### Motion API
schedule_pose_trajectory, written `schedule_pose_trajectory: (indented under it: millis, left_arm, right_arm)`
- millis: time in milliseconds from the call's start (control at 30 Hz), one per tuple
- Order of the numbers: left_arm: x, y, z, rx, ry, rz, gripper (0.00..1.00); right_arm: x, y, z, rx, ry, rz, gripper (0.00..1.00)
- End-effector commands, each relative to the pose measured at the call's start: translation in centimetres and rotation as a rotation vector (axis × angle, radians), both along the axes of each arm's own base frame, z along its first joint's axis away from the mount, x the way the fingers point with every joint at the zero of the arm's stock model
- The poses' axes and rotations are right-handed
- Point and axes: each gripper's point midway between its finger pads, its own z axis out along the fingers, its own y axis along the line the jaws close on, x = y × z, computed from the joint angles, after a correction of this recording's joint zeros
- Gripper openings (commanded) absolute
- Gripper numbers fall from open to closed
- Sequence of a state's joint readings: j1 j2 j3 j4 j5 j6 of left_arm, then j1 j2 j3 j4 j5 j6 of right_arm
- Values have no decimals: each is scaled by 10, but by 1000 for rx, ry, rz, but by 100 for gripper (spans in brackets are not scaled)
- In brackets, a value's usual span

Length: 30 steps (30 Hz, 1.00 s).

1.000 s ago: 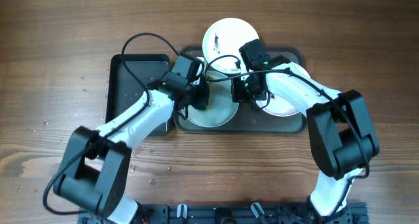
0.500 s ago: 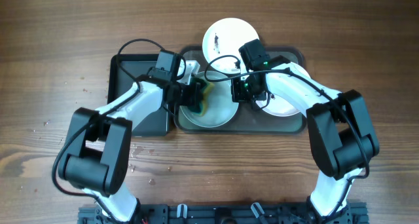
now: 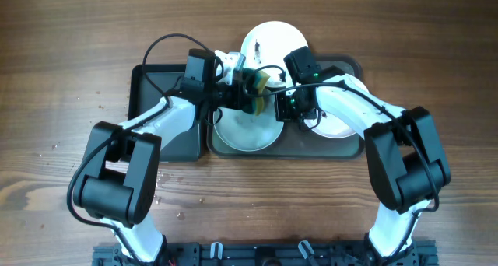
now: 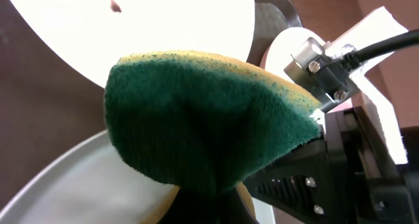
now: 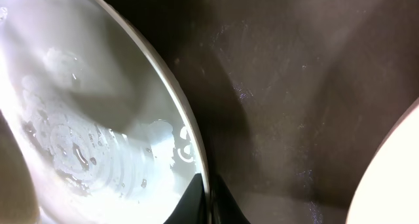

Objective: Clean dirty plates on tray and stack at the side
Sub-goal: 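Scrub the plate rim area with the sponge in the left gripper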

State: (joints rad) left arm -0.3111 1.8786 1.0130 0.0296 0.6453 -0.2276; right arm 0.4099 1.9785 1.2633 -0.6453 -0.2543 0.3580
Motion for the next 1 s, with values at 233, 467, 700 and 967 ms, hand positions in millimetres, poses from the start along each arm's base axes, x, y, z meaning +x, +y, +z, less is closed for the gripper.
schedule_pose_trajectory:
  millis: [233,467,700,967]
  left_arm:
    - [11,45,78,40,-66,224,4]
    - [-16,56,37,155,114,241,4]
    - [-33,46,-24,264,260,232,4]
    - [-51,24,-54,209,419,218,4]
  right_arm:
    - [-1,6,-1,12,4,28,4]
    - [-1,8,0,22,3,26,4]
    - [-1,9,0,29,4,28,4]
    - [-1,9,0,28,4,30,4]
